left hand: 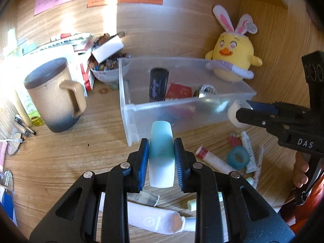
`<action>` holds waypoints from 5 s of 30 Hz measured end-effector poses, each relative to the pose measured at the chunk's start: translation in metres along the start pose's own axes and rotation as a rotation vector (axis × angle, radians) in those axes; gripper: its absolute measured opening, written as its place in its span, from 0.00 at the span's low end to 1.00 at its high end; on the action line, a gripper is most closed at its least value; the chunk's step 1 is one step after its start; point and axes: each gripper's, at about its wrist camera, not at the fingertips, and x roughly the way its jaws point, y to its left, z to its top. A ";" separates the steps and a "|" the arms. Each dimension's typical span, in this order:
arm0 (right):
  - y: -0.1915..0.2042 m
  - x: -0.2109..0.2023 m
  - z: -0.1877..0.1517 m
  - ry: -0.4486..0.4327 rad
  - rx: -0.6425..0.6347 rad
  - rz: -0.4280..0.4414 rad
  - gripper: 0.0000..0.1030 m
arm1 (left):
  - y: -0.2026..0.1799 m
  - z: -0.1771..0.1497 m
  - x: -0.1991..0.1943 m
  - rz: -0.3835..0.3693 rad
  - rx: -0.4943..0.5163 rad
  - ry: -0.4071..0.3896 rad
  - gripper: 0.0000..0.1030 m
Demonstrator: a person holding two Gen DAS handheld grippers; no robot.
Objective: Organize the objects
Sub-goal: 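Grasp the light blue tube with the left tool while the right tool grasps the clear tape roll, then carry the light blue tube and tape roll over the clear bin, then open the left tool dropping the blue tube while the right tool releases the tape roll, then move both open tools back toward the items lying on the desk, then grasp the large white tube with the left tool while the right tool grasps the white pen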
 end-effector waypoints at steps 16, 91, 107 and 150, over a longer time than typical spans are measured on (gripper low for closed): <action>-0.014 -0.020 0.022 -0.090 0.012 -0.022 0.35 | 0.020 0.043 0.004 0.031 -0.082 -0.064 0.24; -0.029 -0.037 -0.041 -0.012 0.038 -0.241 0.71 | 0.009 -0.043 -0.023 0.118 -0.078 0.091 0.76; -0.013 -0.032 -0.094 0.073 0.137 -0.115 0.72 | -0.007 -0.079 -0.024 0.206 -0.028 0.154 0.74; -0.037 -0.036 -0.094 0.087 0.188 -0.240 0.46 | 0.044 -0.090 -0.060 0.284 -0.068 0.048 0.19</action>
